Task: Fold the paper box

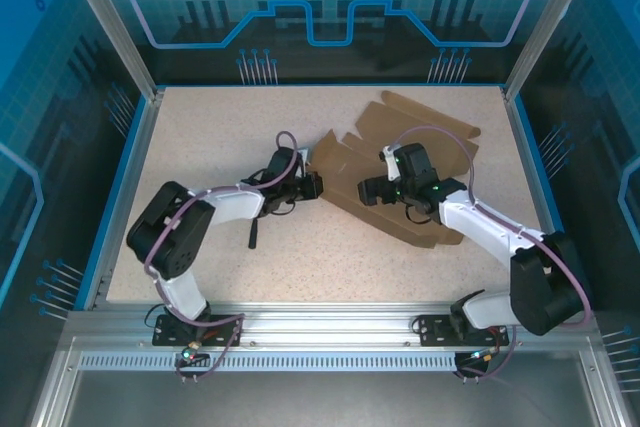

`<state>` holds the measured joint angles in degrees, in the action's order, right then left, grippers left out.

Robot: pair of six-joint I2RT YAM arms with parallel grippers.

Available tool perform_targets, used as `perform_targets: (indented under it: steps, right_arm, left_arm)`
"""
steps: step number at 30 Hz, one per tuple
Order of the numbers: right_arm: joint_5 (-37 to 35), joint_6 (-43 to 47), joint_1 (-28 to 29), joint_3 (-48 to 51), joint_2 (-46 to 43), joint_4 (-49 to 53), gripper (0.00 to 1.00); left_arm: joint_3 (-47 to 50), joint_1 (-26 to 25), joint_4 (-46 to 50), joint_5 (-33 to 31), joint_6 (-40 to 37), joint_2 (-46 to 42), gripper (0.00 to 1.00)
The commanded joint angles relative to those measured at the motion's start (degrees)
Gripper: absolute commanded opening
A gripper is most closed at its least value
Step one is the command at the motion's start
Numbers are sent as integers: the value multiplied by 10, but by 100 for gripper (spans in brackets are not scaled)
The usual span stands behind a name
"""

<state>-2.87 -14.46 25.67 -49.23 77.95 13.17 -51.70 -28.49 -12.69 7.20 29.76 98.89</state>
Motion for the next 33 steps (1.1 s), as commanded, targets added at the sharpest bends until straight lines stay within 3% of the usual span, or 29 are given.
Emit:
perform_targets:
  steps: [1, 4, 7, 11, 16, 24, 33]
  right_arm:
    - [-5, 82, 17, -55, -48, 30, 97]
    - [-18, 148, 18, -93, -74, 33, 96]
    - [17, 224, 17, -146, -89, 22, 96]
    - [67, 310, 17, -249, -80, 53, 96]
    - [58, 375, 18, -350, -66, 102, 96]
    - [19, 485, 43, -424, -67, 188, 98]
    - [7, 541, 150, -439, -87, 260, 100]
  left_arm:
    - [-41, 19, 56, 42, -85, -103, 6]
    - [-91, 18, 140, 43, -186, -157, 4]
    - [-144, 18, 202, 39, -276, -197, 2]
    - [-220, 18, 269, 38, -375, -231, 3]
    - [-299, 17, 345, 44, -478, -244, 4]
    - [-397, 9, 431, 26, -549, -232, 6]
    - [-486, -17, 492, -39, -550, -201, 7]
